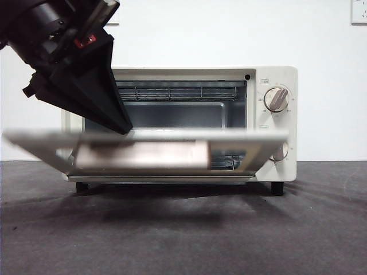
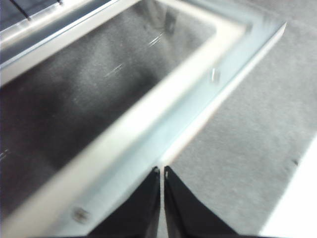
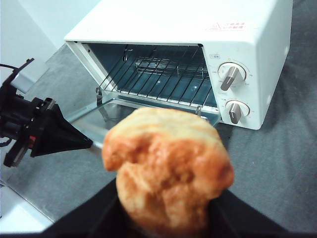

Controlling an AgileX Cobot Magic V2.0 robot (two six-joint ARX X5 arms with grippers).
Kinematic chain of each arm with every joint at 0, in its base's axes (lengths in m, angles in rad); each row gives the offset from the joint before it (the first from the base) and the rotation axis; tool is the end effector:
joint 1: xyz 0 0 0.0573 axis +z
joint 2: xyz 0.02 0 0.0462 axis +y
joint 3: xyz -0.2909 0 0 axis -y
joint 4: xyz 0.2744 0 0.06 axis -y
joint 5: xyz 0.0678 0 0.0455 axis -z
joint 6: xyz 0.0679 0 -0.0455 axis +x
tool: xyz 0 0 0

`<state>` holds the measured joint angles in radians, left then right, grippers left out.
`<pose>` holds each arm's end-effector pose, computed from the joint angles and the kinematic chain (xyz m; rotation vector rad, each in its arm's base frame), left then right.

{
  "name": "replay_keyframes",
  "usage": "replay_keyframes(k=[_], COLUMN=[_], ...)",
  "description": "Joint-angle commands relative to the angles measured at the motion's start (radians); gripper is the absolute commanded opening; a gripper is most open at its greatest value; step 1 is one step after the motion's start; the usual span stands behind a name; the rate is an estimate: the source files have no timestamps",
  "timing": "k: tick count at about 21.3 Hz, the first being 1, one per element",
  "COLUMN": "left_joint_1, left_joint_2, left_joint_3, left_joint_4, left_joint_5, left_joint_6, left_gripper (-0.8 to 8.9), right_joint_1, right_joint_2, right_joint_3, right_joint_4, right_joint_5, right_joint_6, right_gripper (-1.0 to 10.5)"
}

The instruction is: The left arm flap open the oven, the right arm pick bread and place it into oven, the left arm flap close the oven

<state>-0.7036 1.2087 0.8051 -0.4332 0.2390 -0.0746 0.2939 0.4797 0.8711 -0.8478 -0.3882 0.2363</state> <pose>0.2050 -0.1950 0.2236 0.1345 0.8752 -0.8523 0.0978 0.0565 0.3403 0.2450 0.5419 0.6122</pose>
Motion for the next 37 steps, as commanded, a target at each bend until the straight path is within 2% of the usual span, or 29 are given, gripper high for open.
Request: replay_keyframes(k=[1, 5, 9, 15, 18, 22, 27, 33, 37], left_joint_1=[-0.025, -0.058, -0.073, -0.073, -0.073, -0.072, -0.072, -0.072, -0.072], left_joint_2=[0.008, 0.005, -0.086, -0.358, -0.48, -0.579, -0.673, -0.754, -0.793], left_joint_3=[-0.013, -0.032, -0.027, -0.024, -0.005, 0.023, 0.064, 0.117, 0.134], left_joint_4=[0.011, 0.014, 0.01, -0.025, -0.103, -0.183, -0.272, -0.369, -0.393], left_joint_5=[-0.021, -0.034, -0.033, -0.043, -0.141, -0.194, -0.271, -0.372, -0.401], left_joint_6=[-0.026, -0.051, -0.094, -0.135, -0.148, -0.148, -0.147, -0.146, -0.143], left_gripper=[0.16, 0.16, 0.16, 0.16, 0.16, 0.16, 0.16, 0.16, 0.16], right_joint_1=[0.005, 0.005, 0.005, 0.012, 0.071, 0.19, 0.333, 0.401, 0.405], right_joint_2=[0.002, 0.002, 0.002, 0.113, 0.213, 0.342, 0.507, 0.689, 0.798], right_joint_3=[0.019, 0.019, 0.019, 0.019, 0.019, 0.019, 0.019, 0.019, 0.019], right_joint_4=[0.014, 0.013, 0.009, 0.032, 0.126, 0.259, 0.426, 0.647, 0.764], right_joint_5=[0.005, 0.004, -0.011, -0.18, -0.188, -0.127, 0.044, 0.121, 0.193], right_joint_6=[0.007, 0.007, 0.013, 0.046, 0.075, 0.124, 0.205, 0.266, 0.346], right_gripper=[1.7, 1.7, 1.7, 1.7, 1.7, 1.7, 1.7, 1.7, 1.7])
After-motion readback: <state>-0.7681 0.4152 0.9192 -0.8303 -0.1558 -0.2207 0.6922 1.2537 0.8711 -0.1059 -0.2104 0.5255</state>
